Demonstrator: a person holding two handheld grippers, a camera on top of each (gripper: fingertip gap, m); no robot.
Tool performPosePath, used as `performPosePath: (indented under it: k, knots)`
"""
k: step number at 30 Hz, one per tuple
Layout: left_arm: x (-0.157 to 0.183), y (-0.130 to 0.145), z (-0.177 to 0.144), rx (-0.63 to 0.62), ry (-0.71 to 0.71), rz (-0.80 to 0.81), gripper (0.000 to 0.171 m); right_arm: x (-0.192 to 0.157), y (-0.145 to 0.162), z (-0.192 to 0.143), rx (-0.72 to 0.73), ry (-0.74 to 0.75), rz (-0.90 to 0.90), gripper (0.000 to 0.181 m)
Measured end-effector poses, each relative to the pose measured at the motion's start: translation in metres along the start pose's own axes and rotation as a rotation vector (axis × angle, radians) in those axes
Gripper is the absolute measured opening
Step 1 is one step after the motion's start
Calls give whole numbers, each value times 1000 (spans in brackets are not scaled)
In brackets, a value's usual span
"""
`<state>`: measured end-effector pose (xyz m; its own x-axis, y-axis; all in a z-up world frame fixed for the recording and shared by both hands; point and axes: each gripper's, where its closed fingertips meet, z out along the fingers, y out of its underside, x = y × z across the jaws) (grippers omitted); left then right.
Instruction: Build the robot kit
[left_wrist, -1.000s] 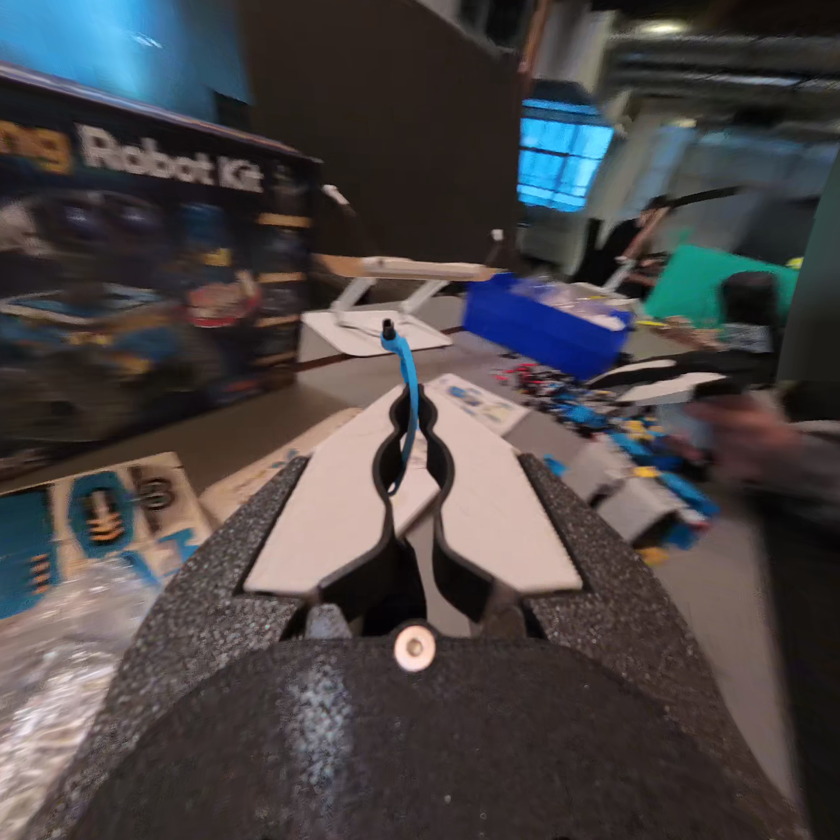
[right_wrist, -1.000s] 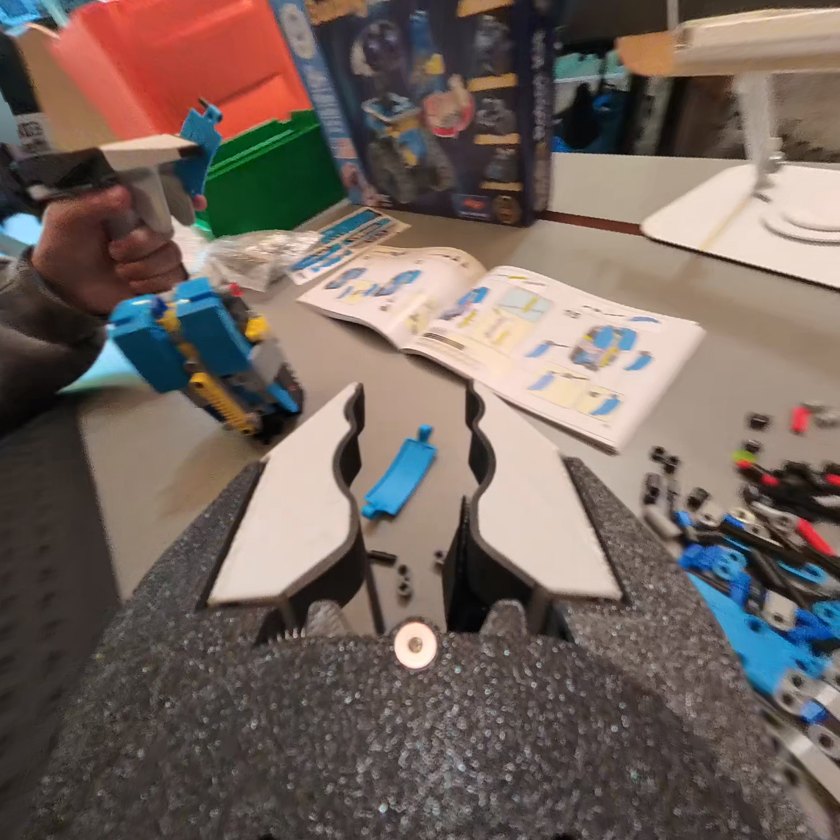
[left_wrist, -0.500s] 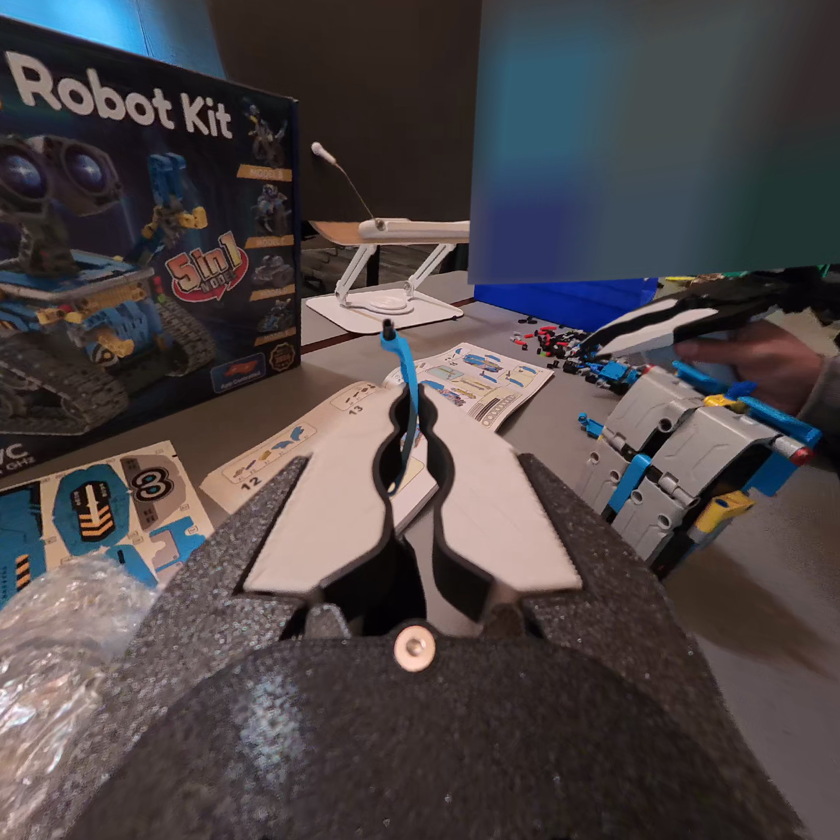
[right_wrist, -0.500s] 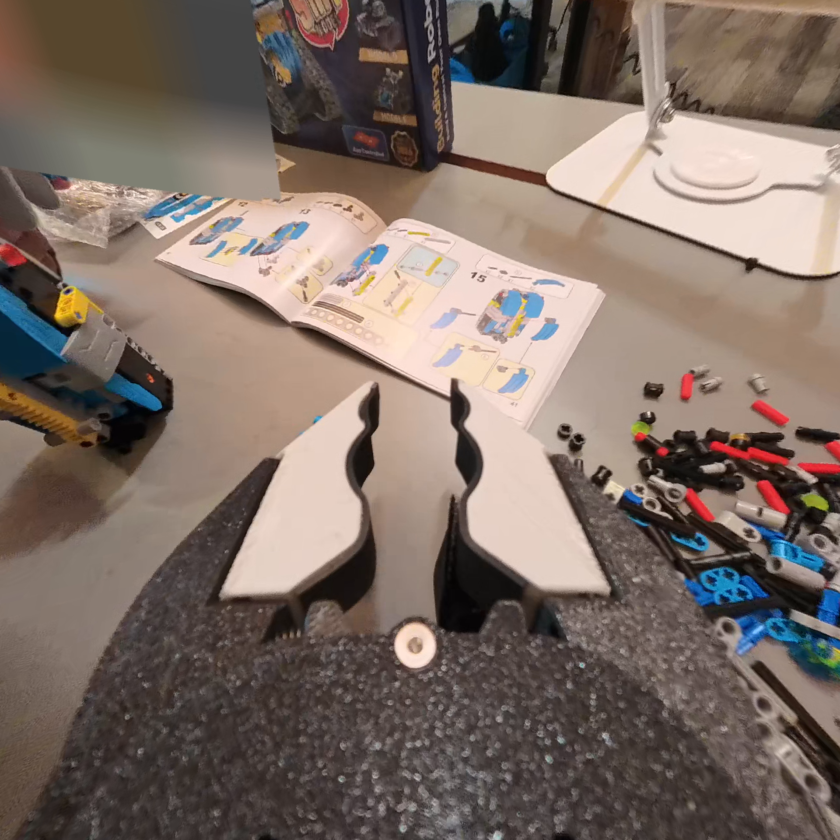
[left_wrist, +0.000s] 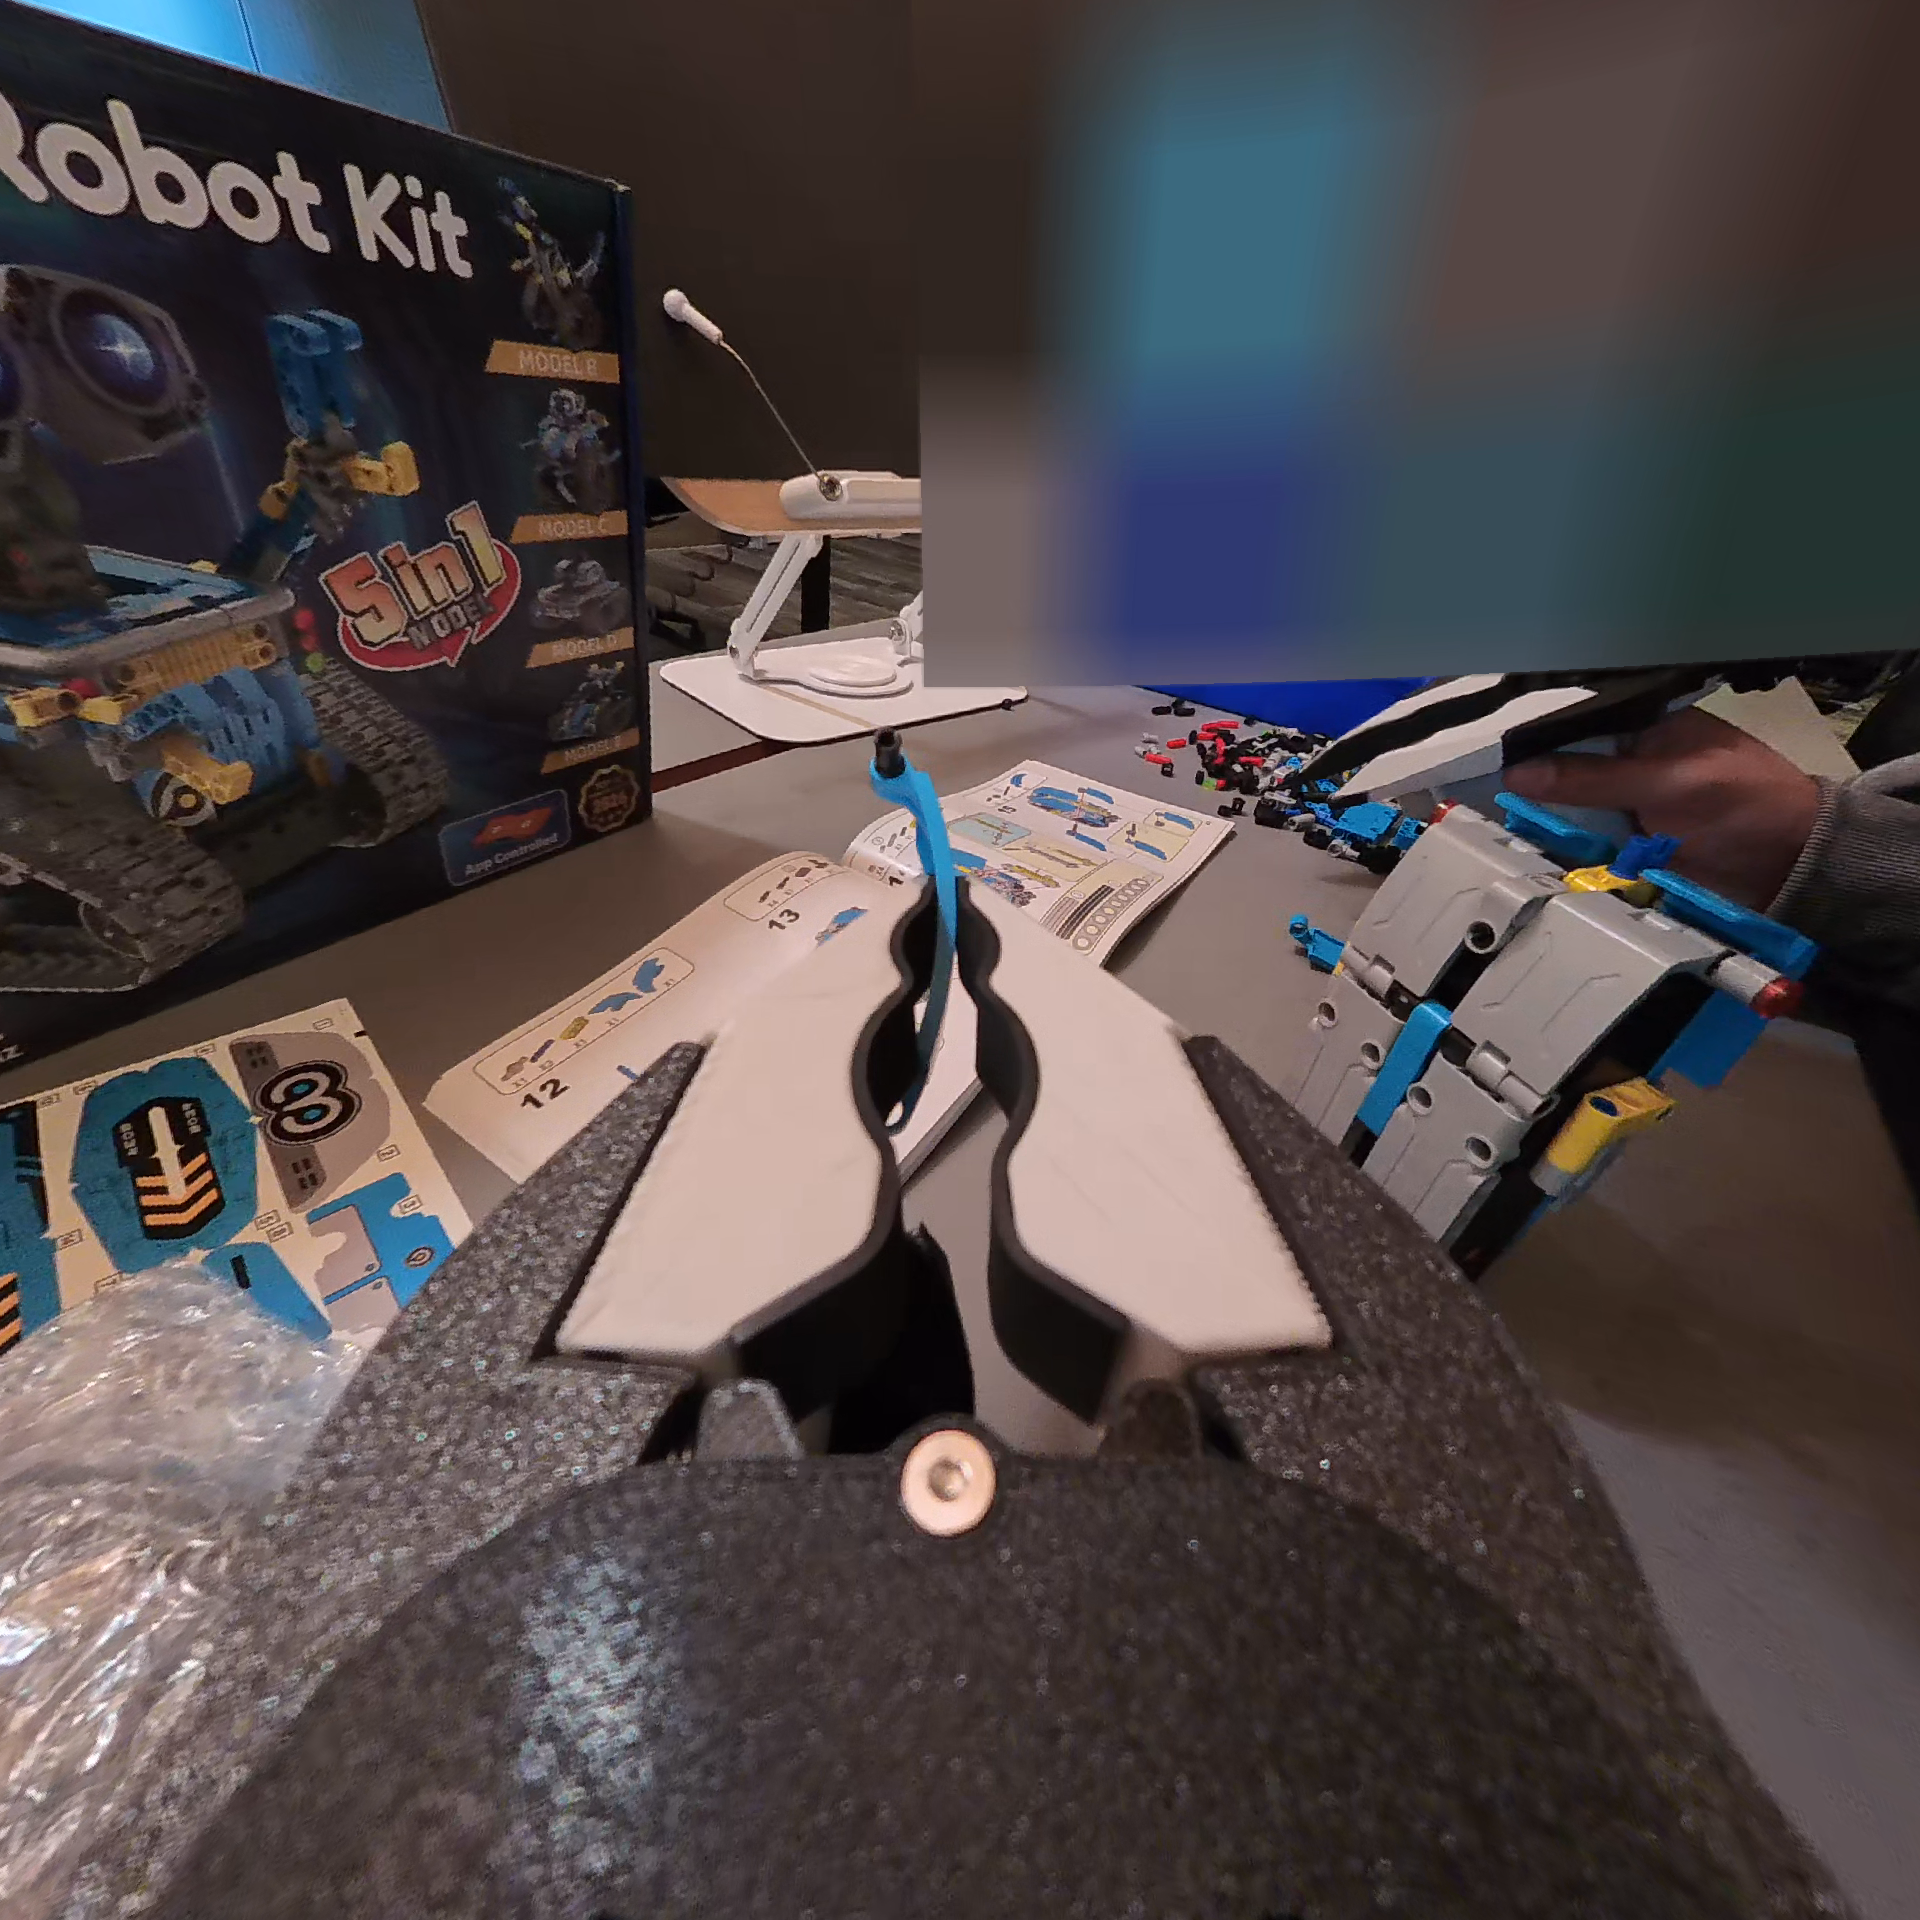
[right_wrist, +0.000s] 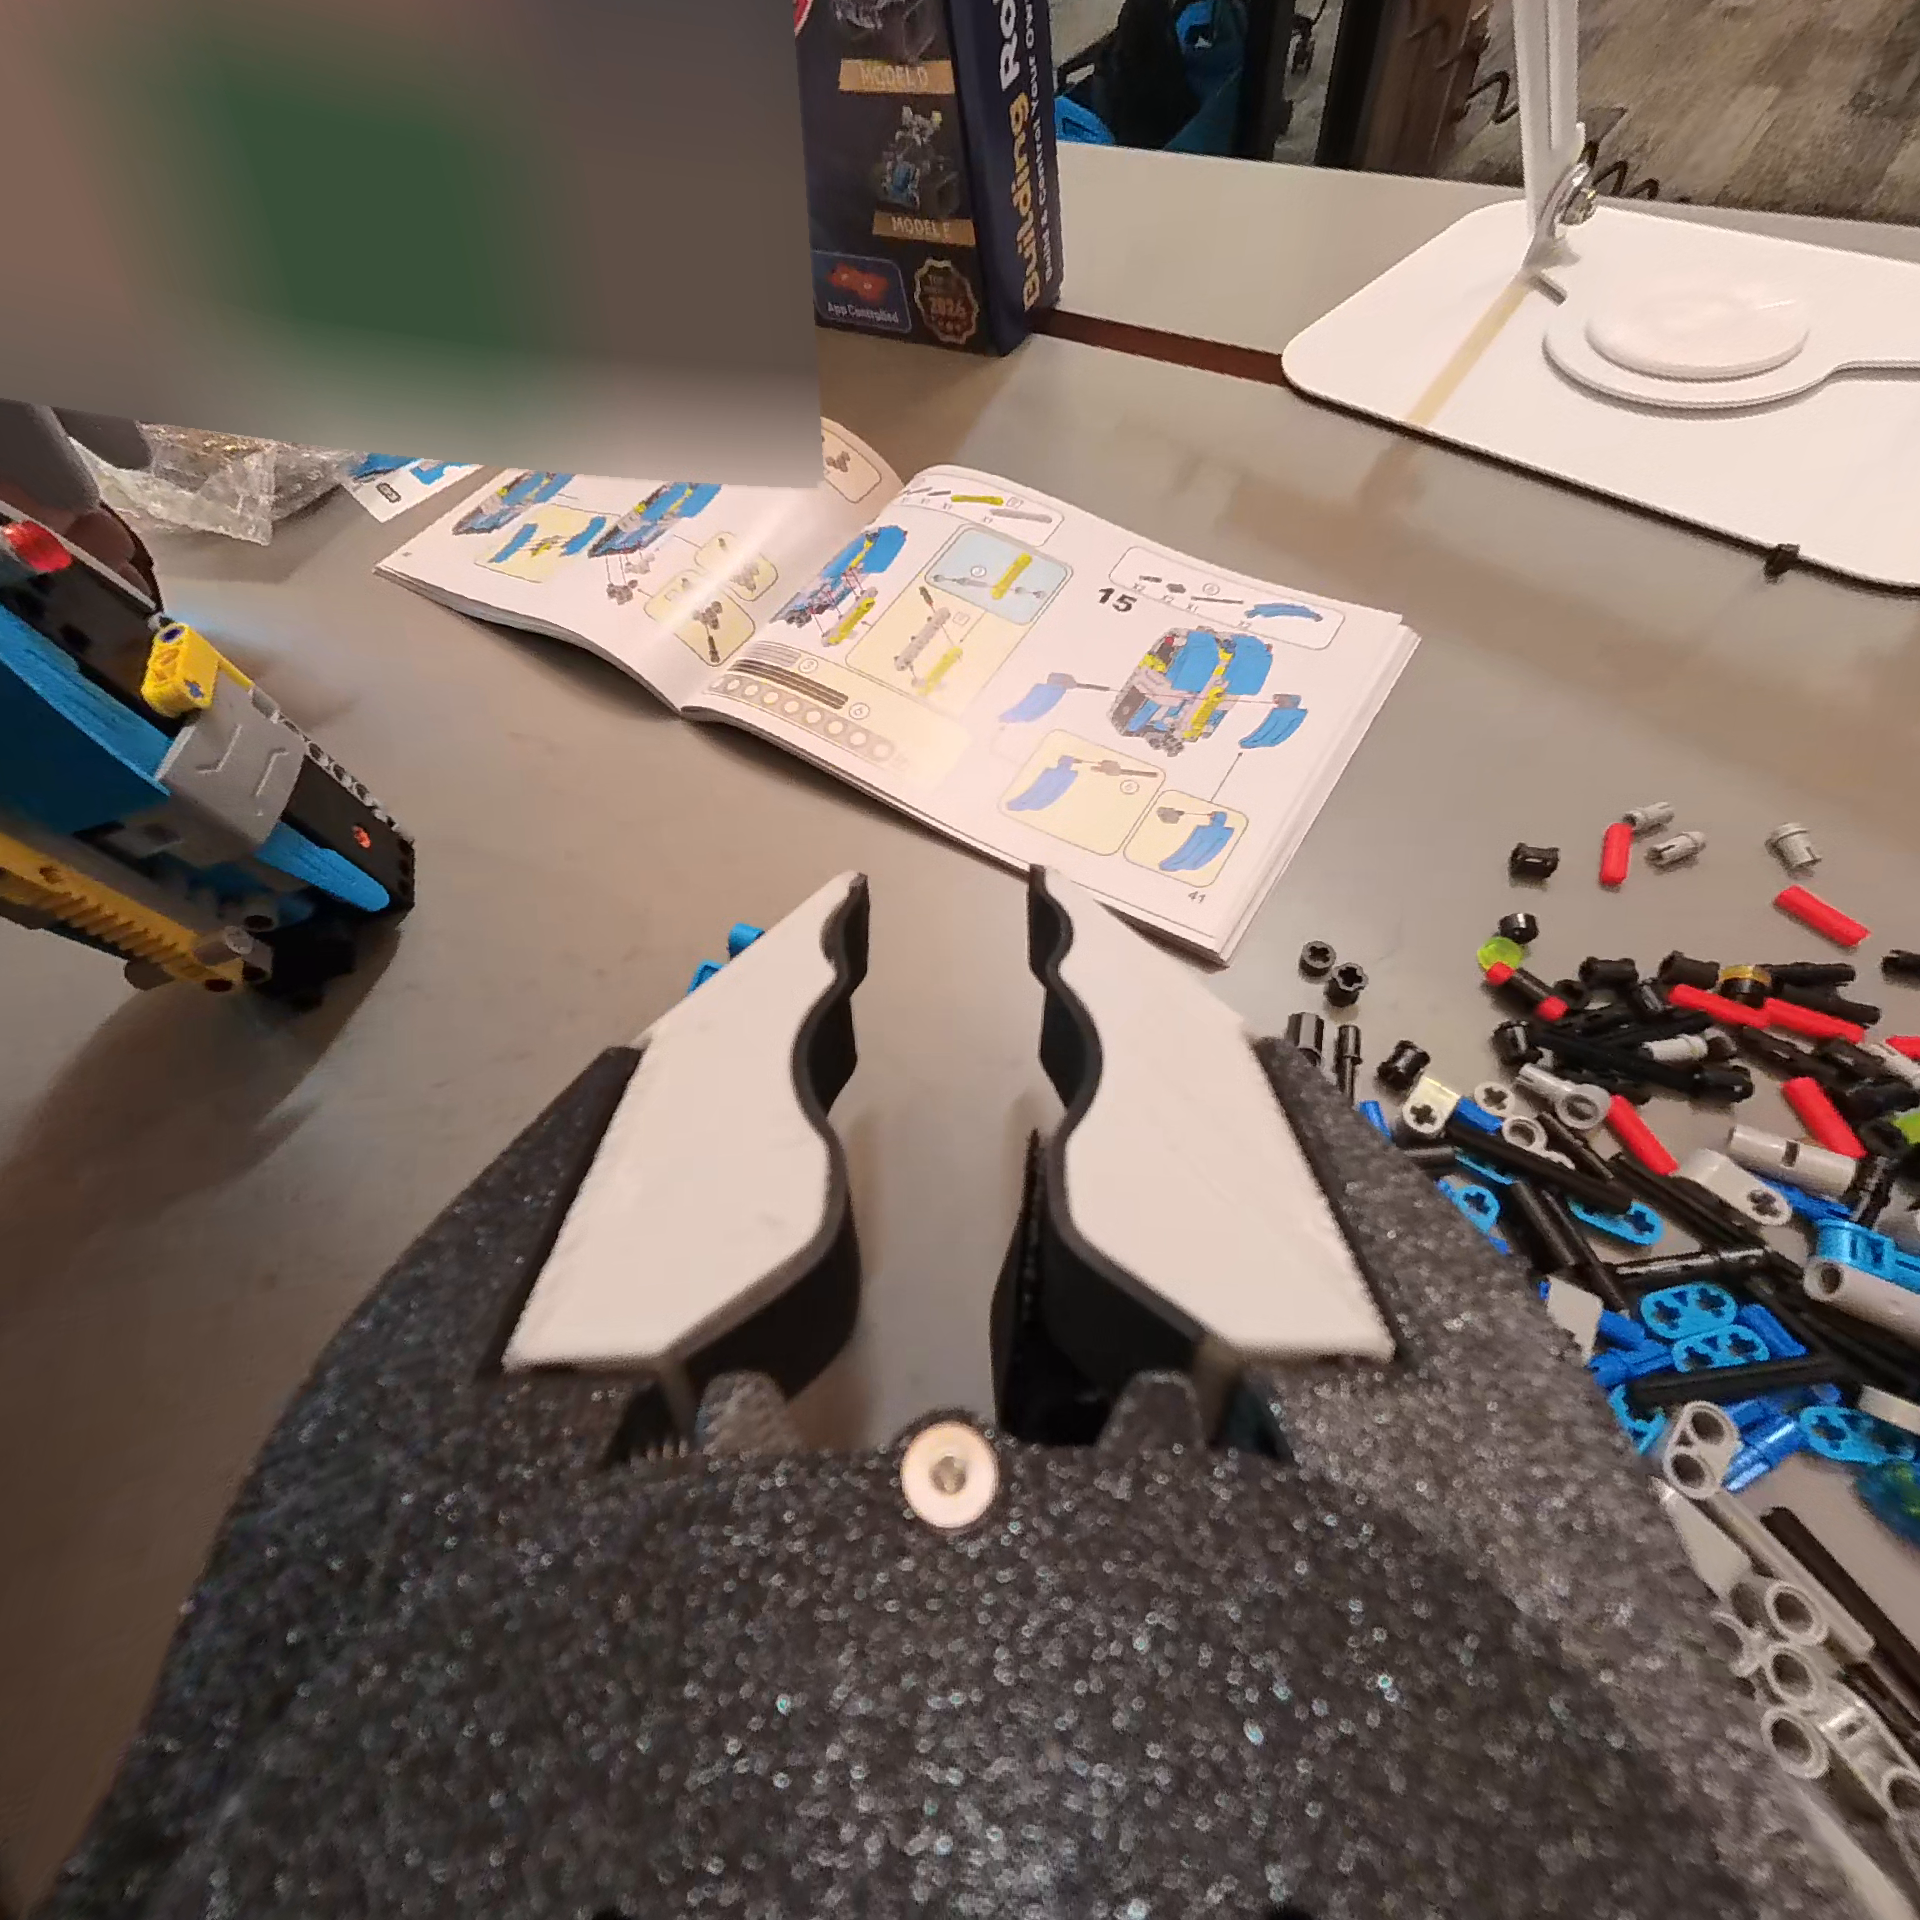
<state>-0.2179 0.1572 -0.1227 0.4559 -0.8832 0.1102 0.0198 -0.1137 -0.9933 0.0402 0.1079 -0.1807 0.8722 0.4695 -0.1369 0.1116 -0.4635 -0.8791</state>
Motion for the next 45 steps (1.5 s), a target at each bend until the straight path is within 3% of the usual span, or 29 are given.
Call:
performPosePath:
  k: [25,37,41,45]
  knots:
    - [-3,1,0,-3,-5,-25,1,-5,7,4,-29,-34,21,30]
    - [-11,-4,-7,32,-10,-119,2,-13,5,1,-17,-34,-23,30]
    - [-1,-15,-12,85,74,-207,2,-22,-1,-5,23,-40,-77,30]
    - [9,-32,-20,185,237,-437,2,-39,-12,-11,96,-104,-116,32]
